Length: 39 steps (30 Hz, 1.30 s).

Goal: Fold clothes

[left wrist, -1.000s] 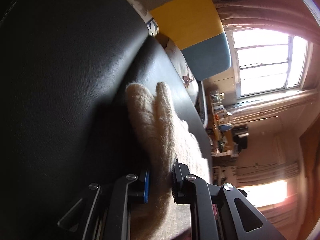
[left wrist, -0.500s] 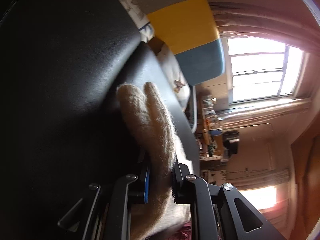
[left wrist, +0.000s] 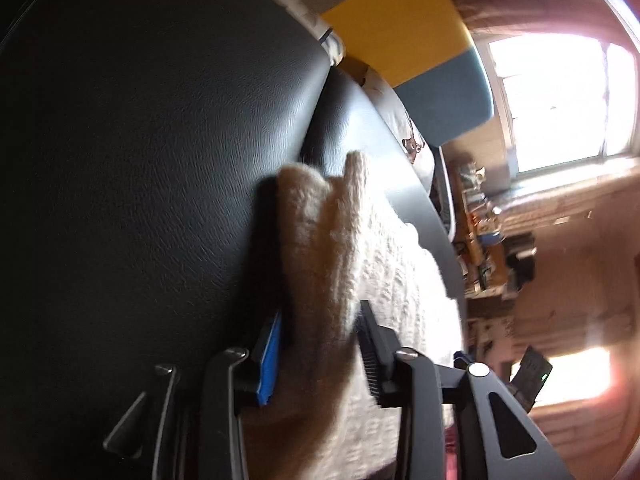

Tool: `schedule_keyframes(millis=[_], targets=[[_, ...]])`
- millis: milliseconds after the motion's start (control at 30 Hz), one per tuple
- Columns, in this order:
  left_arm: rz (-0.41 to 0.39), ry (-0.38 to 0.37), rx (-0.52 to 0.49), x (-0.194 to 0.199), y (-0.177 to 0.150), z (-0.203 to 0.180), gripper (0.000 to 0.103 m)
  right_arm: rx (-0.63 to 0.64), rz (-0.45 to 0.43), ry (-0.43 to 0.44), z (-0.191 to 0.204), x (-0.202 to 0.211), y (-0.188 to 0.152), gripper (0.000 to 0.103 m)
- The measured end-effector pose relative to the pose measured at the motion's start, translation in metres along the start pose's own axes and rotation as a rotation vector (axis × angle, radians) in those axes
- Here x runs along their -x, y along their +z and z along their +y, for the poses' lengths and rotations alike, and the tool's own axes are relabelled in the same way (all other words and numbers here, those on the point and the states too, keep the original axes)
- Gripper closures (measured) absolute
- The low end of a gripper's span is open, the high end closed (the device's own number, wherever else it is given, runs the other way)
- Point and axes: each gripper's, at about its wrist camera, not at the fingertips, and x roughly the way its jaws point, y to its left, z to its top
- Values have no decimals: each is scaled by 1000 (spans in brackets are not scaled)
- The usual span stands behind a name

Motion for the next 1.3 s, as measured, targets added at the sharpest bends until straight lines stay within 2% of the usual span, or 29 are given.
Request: schedule_keyframes(millis=[67, 200, 367, 433, 500, 600, 833, 933, 1033, 1300], targets=[[18, -14, -33, 2, 1, 2, 48, -17, -6, 12, -2, 2, -1, 69], [70, -53, -93, -6, 3, 3, 44, -40, -10, 29, -12, 12, -2, 69], [85, -36, -177, -24, 5, -8, 43, -77, 1, 25, -28, 13, -3, 69], [50, -54, -169, -25, 7, -6, 47, -89, -1, 25, -33, 14, -4, 69], [48, -90, -140, -32, 9, -3, 76, -89, -16, 19, -38, 22, -4, 69], [50, -131, -74, -40, 9, 7, 83, -73, -26, -4, -48, 35, -6, 69], [-47, -277, -19, -23, 2, 4, 85, -32, 0, -43, -73, 44, -9, 69], [-82, -269, -29, -16, 2, 5, 85, -37, 33, -37, -83, 37, -12, 69], [-73, -292, 22, -17, 4, 9, 85, -45, 71, -19, -89, 22, -16, 69], [-96, -235, 20, -4, 10, -11, 86, -120, 23, 70, -83, 9, -20, 69]])
